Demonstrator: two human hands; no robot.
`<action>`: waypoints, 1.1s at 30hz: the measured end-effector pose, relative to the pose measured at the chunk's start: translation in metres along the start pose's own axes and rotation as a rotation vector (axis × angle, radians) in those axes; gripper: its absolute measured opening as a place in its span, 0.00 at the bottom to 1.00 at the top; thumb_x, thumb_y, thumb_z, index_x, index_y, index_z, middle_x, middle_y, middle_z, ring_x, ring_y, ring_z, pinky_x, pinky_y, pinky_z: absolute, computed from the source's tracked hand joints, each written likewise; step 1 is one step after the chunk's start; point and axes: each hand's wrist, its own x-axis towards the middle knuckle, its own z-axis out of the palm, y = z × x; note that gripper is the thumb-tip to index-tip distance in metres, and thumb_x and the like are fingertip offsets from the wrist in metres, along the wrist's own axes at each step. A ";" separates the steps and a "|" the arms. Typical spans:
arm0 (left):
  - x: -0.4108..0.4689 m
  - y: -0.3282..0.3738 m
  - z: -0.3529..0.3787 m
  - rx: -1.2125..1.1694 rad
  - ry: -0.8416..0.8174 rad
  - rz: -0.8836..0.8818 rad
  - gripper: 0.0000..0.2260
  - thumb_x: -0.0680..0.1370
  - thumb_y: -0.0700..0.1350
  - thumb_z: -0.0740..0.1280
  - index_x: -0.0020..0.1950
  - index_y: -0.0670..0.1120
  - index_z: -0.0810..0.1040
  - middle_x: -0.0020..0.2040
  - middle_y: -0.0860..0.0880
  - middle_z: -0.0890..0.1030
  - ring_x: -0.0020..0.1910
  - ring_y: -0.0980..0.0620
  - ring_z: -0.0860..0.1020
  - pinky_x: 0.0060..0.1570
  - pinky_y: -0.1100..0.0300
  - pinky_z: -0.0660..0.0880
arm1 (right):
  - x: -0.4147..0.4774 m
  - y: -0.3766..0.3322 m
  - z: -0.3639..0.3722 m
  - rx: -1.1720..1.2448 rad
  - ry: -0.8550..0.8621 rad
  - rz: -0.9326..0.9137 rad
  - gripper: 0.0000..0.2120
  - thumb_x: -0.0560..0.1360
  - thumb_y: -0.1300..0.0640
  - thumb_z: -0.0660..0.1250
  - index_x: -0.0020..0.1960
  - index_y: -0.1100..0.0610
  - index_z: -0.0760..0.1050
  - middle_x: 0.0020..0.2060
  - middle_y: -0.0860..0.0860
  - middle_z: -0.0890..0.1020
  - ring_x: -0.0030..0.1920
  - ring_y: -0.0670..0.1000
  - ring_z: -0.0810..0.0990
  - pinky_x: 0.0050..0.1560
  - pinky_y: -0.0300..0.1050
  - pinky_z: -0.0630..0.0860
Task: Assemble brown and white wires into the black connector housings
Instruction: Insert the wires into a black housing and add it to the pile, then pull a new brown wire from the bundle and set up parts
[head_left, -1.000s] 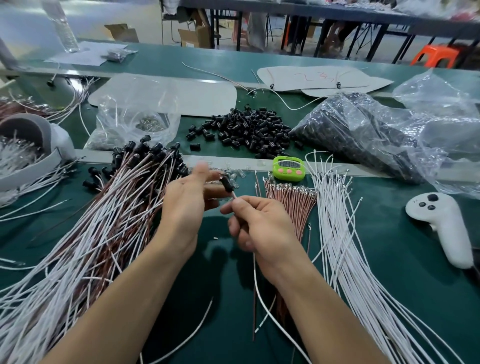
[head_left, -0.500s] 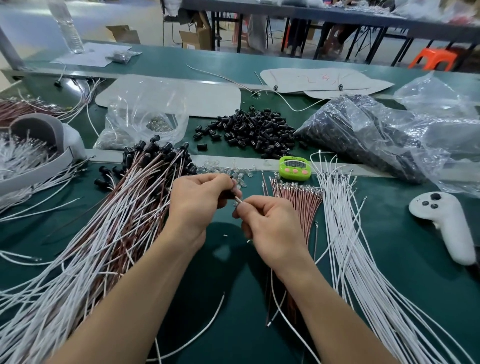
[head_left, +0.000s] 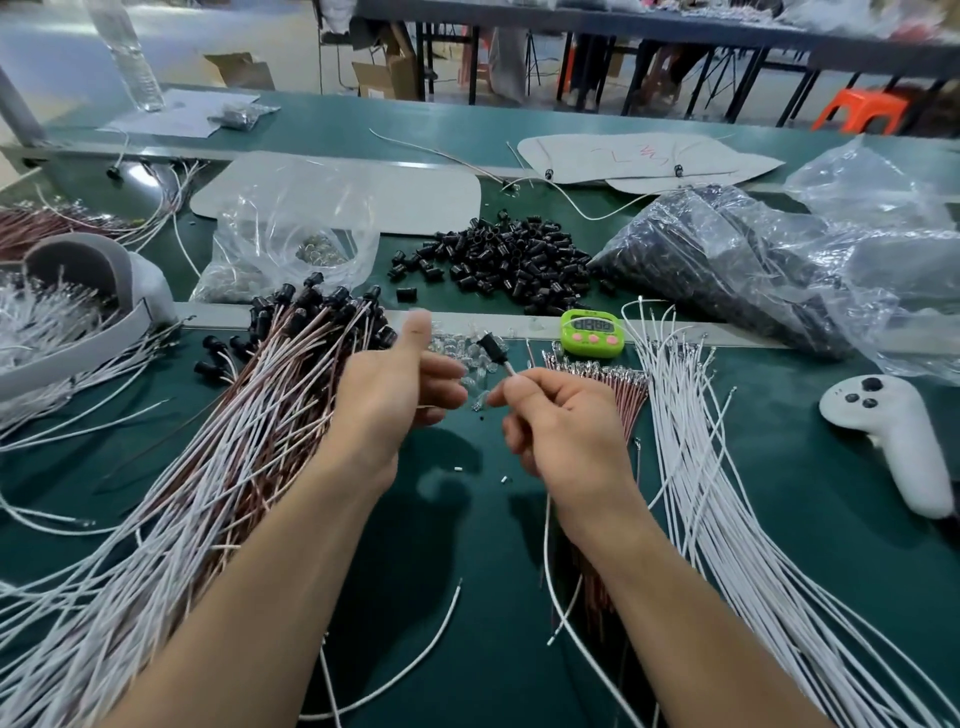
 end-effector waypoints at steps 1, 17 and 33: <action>-0.001 0.000 0.002 0.032 -0.107 0.006 0.20 0.81 0.58 0.65 0.43 0.45 0.87 0.39 0.45 0.87 0.39 0.52 0.85 0.39 0.58 0.79 | 0.001 -0.003 0.001 0.128 -0.030 0.081 0.16 0.82 0.62 0.64 0.37 0.59 0.82 0.23 0.52 0.74 0.20 0.46 0.63 0.21 0.35 0.58; 0.007 0.076 -0.022 -0.714 -0.063 -0.104 0.12 0.86 0.49 0.59 0.47 0.46 0.76 0.22 0.55 0.66 0.18 0.61 0.62 0.18 0.69 0.58 | -0.039 -0.074 0.027 0.047 -0.705 0.174 0.14 0.83 0.61 0.62 0.40 0.59 0.80 0.31 0.56 0.83 0.23 0.50 0.77 0.25 0.39 0.69; 0.019 0.089 -0.119 1.119 0.266 0.227 0.08 0.77 0.42 0.71 0.49 0.53 0.88 0.45 0.49 0.87 0.44 0.46 0.85 0.46 0.55 0.82 | -0.036 -0.059 0.168 -0.205 -0.349 0.269 0.10 0.78 0.59 0.65 0.40 0.51 0.81 0.40 0.51 0.86 0.41 0.54 0.85 0.49 0.51 0.84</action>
